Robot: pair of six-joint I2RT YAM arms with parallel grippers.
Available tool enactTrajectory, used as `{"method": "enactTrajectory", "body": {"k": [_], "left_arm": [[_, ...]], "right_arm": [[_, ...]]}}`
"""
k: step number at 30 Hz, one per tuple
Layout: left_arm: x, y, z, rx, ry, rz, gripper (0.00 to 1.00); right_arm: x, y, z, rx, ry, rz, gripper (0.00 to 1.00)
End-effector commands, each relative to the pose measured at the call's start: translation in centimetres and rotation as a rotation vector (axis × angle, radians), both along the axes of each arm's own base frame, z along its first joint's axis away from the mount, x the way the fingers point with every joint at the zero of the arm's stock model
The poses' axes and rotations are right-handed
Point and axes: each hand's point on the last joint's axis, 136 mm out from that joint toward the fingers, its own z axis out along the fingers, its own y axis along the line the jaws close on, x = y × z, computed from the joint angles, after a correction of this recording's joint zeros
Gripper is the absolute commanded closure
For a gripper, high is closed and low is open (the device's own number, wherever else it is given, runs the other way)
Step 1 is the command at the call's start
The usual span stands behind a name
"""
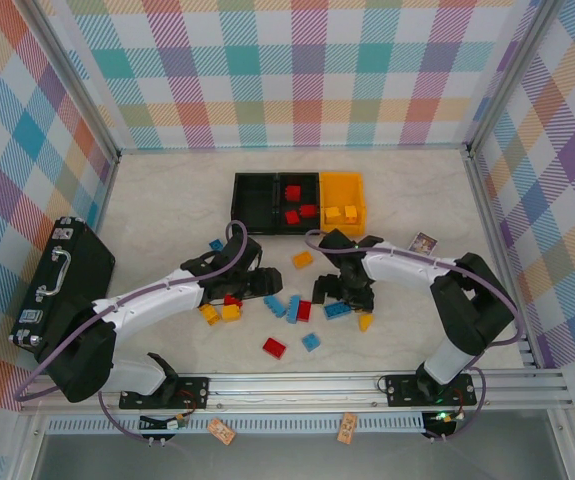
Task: Sort the legos into containers by color
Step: Pick up the lego from the bottom-center of the table.
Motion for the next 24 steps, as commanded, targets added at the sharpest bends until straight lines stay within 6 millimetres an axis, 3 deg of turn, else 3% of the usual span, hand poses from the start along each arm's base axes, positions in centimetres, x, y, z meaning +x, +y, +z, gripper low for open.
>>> {"method": "enactTrajectory", "body": {"k": [1,7,14,19,22,24], "left_arm": [[-0.3,0.3,-0.2,-0.007,0.002,0.008,0.39],[-0.4,0.4,-0.2,-0.007,-0.001,0.013,0.39],[-0.5,0.8,-0.1,-0.003,-0.005,0.02,0.39],[-0.6,0.8,-0.1,-0.003,-0.003,0.018,0.39],[-0.6,0.8,0.0,-0.003,-0.004,0.016,0.39],[-0.6,0.7,0.1,-0.003,-0.007,0.015,0.39]], "right_arm": [[-0.4,-0.1,0.0,-0.022,0.005,0.011,0.01],[-0.8,0.1,-0.3,-0.052,0.007,0.045,0.0],[-1.2,-0.6,-0.9,-0.164,0.002,0.12,0.07],[-0.6,-0.5,-0.6,-0.208,-0.035,0.156,0.18],[-0.1,-0.2,-0.1,-0.204,-0.054,0.166,0.34],[0.2,0.0,0.2,-0.199,-0.068,0.17,0.38]]}}
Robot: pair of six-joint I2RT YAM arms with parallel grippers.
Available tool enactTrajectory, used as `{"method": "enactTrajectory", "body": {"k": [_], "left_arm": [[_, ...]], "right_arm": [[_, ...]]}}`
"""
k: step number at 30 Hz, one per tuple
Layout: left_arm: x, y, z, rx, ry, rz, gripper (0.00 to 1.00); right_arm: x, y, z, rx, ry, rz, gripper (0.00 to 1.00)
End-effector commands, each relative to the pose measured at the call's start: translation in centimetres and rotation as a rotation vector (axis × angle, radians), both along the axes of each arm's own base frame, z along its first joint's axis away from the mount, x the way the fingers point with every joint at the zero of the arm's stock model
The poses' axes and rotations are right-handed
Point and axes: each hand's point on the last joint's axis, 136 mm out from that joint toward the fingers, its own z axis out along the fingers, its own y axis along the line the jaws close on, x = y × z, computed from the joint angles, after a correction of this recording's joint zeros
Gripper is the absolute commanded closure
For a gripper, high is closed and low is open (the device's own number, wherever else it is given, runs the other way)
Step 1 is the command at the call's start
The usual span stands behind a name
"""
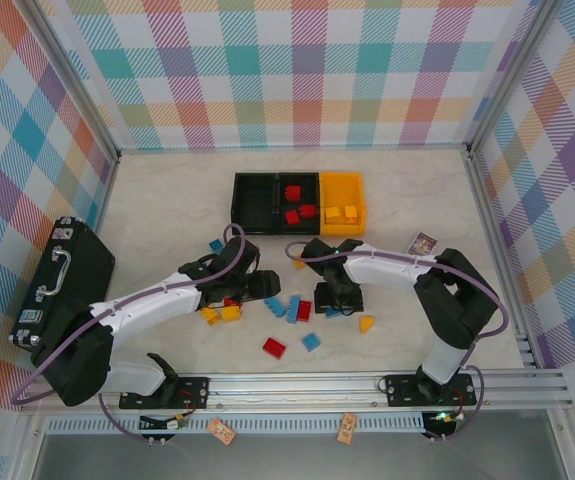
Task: Sort the legos into containers by color
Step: Pick up the lego from the bottom-center of the table, then place the lego in the container.
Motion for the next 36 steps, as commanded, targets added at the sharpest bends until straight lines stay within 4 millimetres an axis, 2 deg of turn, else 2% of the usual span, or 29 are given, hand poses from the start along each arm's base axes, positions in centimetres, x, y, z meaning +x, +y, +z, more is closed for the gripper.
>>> {"method": "enactTrajectory", "body": {"k": [1,7,10,15,22,28,36], "left_arm": [[-0.2,0.4,0.3,0.002,-0.002,0.012,0.39],[-0.1,1.1,0.9,0.01,-0.021,0.039,0.39],[-0.1,1.8,1.1,0.008,-0.027,0.073,0.39],[0.0,3.7,1.5,-0.017,-0.038,0.158,0.39],[0.2,6.0,2.4,-0.052,-0.046,0.249,0.39],[-0.4,7.6,2.6,-0.038,-0.048,0.292,0.39],[-1.1,9.1,3.1,-0.022,-0.059,0.334,0.39]], "right_arm": [[0.6,0.0,1.0,-0.024,-0.026,0.025,0.4],[2.5,1.2,3.5,0.007,-0.097,0.056,0.43],[4.2,2.8,5.1,0.051,-0.136,0.073,0.43],[8.2,6.9,7.9,0.143,-0.203,0.117,0.43],[13.9,12.6,10.8,0.238,-0.273,0.192,0.43],[18.3,15.9,11.2,0.3,-0.287,0.209,0.43],[22.5,19.6,10.9,0.398,-0.33,0.233,0.42]]}}
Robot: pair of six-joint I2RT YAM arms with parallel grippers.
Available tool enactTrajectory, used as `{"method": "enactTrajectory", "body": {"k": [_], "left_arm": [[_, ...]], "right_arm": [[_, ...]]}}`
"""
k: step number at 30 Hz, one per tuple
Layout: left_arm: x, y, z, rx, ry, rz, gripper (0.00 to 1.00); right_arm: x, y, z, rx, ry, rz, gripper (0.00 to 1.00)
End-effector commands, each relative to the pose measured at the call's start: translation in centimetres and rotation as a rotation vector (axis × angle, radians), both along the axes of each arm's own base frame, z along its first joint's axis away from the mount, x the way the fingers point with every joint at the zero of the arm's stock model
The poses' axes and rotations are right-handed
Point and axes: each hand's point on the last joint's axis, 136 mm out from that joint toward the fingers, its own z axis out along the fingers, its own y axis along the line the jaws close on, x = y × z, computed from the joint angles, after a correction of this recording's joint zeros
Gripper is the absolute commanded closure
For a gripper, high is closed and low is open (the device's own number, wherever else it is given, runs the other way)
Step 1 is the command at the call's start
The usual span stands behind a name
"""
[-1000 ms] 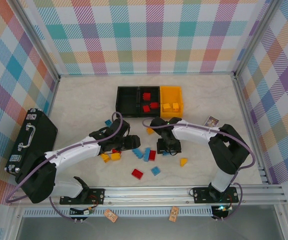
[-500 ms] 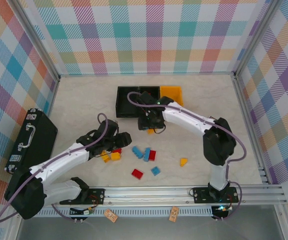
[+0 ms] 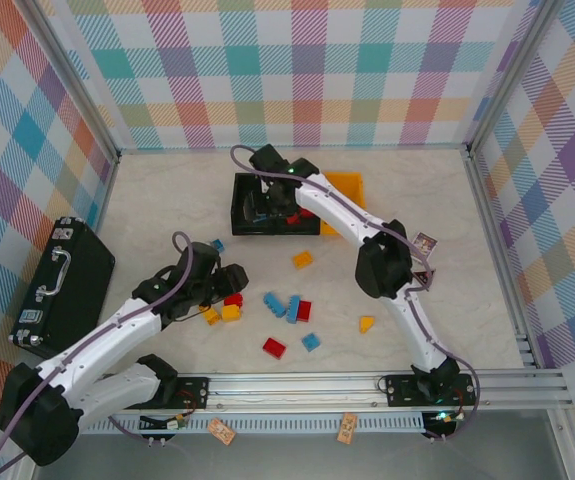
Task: Sort the legos into containers by color
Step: Place the lego in the container.
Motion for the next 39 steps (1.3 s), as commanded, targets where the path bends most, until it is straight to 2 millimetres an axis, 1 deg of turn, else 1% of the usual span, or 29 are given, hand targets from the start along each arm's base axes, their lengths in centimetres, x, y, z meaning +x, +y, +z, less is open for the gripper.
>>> {"method": "enactTrajectory", "body": {"k": [1,4,7,13,17,20,23,28,31,34,36,39], "left_arm": [[-0.7,1.5,-0.7,0.035,0.029,0.044,0.39],[-0.9,1.9,-0.7,0.043,0.031,0.053,0.39],[-1.1,2.1,-0.7,0.044,0.032,0.063,0.39],[-1.2,2.4,-0.7,0.045,0.031,0.076,0.39],[-1.0,2.3,-0.6,0.041,0.026,0.078,0.39],[-0.8,2.1,-0.7,0.039,0.024,0.075,0.39],[-0.7,2.0,-0.7,0.036,0.025,0.072,0.39],[-0.6,1.9,-0.7,0.036,0.02,0.071,0.39],[-0.5,1.9,-0.6,0.038,0.018,0.071,0.39],[-0.4,2.1,-0.5,0.045,0.018,0.083,0.39],[-0.5,2.8,-0.6,0.074,0.038,0.115,0.37],[-0.4,3.8,-1.0,0.123,0.082,0.151,0.37]], "right_arm": [[0.7,0.9,0.3,0.033,0.001,0.039,0.42],[2.1,1.5,0.2,0.071,-0.012,0.033,0.42],[3.0,1.9,-0.1,0.11,-0.01,0.031,0.41],[3.7,2.9,-0.6,0.147,-0.02,0.048,0.39],[3.7,2.9,-1.0,0.14,-0.019,0.05,0.34],[3.7,2.7,-1.0,0.132,-0.021,0.048,0.27],[3.8,2.6,-0.5,0.132,-0.033,0.045,0.22],[3.8,2.4,1.4,0.137,-0.066,0.053,0.19],[3.6,2.2,3.1,0.146,-0.087,0.056,0.2],[2.8,2.0,5.1,0.157,-0.102,0.07,0.2],[2.1,1.6,6.3,0.16,-0.111,0.078,0.21],[0.7,0.7,8.1,0.168,-0.129,0.086,0.21]]}}
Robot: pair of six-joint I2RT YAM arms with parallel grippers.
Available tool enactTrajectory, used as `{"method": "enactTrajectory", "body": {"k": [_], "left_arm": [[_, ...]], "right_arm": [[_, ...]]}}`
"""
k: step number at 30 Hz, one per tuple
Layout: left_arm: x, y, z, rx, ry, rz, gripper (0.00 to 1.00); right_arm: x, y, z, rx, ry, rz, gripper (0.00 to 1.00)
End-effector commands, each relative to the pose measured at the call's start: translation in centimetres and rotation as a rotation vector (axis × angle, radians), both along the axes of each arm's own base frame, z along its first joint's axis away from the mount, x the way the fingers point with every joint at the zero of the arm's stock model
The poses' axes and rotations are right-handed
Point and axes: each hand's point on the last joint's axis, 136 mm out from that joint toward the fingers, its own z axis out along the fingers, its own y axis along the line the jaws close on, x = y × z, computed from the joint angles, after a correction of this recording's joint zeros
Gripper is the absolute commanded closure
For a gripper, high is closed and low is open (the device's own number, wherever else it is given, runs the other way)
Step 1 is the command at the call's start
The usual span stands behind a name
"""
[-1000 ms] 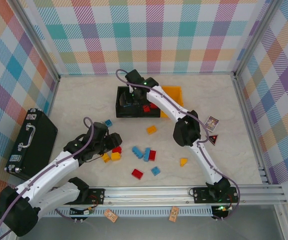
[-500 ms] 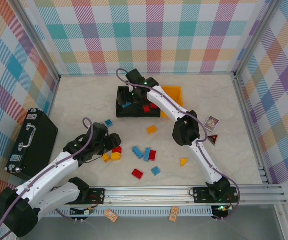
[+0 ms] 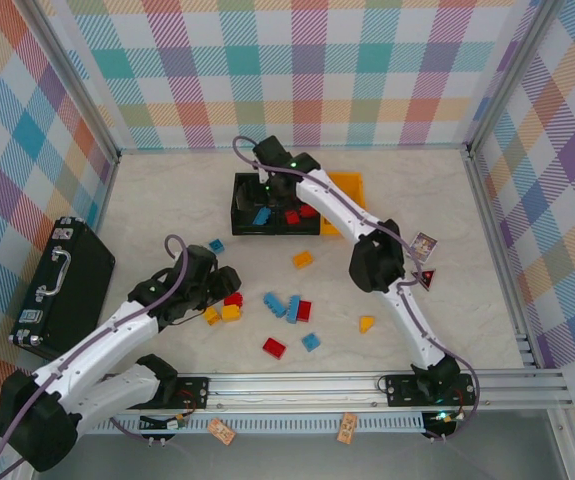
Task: Sort the legos into containers by color
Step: Place the lego in the container, then pick up the lego from the middle-left of the table.
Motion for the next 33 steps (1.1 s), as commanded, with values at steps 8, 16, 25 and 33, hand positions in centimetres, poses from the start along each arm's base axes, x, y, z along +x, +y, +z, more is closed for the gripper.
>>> {"method": "enactTrajectory", "body": {"k": [8,16,25,33], "left_arm": [[1.5,3.6,-0.6,0.128,0.119,0.128,0.37],[3.8,4.8,-2.2,0.198,0.212,0.135,0.37],[6.1,5.6,-4.7,0.285,0.273,0.136,0.35],[7.4,7.1,-6.8,0.368,0.315,0.137,0.35]], "right_arm": [[-7.0,-4.4,7.6,0.084,-0.067,0.033,0.21],[-14.5,-6.5,5.6,0.19,0.063,0.126,0.22],[-18.5,-8.6,2.5,0.174,0.137,0.102,0.23],[-19.2,-9.2,1.9,0.162,0.15,0.082,0.23]]}}
